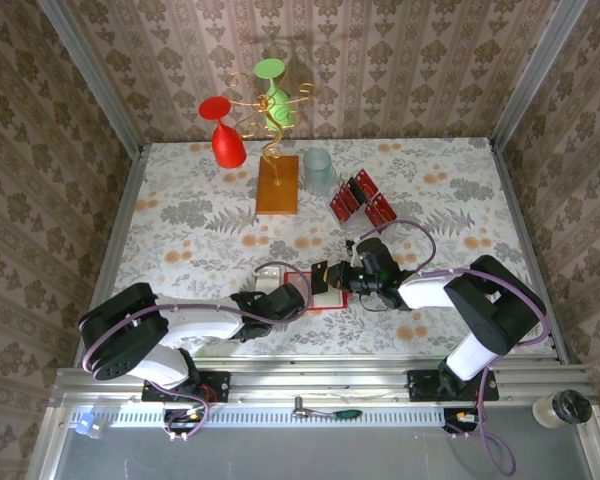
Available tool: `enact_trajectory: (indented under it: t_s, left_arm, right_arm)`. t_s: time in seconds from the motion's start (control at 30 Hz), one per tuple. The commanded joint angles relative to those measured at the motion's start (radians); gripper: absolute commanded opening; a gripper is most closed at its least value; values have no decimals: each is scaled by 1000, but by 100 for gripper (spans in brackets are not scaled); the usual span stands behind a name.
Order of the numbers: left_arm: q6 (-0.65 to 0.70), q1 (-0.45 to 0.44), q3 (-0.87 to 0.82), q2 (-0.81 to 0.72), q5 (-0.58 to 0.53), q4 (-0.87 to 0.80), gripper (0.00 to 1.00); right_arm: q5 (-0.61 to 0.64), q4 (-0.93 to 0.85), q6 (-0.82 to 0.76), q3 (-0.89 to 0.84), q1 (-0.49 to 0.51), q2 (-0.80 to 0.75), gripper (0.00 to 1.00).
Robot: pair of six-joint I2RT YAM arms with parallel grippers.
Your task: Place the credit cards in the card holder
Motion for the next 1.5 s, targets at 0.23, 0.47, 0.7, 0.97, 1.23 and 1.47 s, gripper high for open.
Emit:
enact_trajectory:
  t_s: [0.23, 0.47, 0.7, 0.97, 1.23, 1.47]
  left_arm:
    - [-8, -9, 10, 8, -17, -54, 94]
    - [-9, -10, 8, 5, -18, -55, 94]
    - [0, -10, 15, -12, -23, -61, 94]
    - [79, 40, 47, -53, 1, -40, 95]
    - [135, 86, 69, -17, 29, -20, 95]
    - [125, 90, 46, 9, 35, -12, 95]
  right_arm:
    - [2, 29, 26, -39, 29, 13, 0]
    - [-8, 66, 61, -50, 29, 11, 0]
    - [-9, 64, 67, -49, 29, 5, 0]
    - [-8, 62, 71, -48, 29, 4, 0]
    - [-10, 60, 71, -47, 29, 2, 0]
    - [-11, 60, 69, -47, 26, -11, 0]
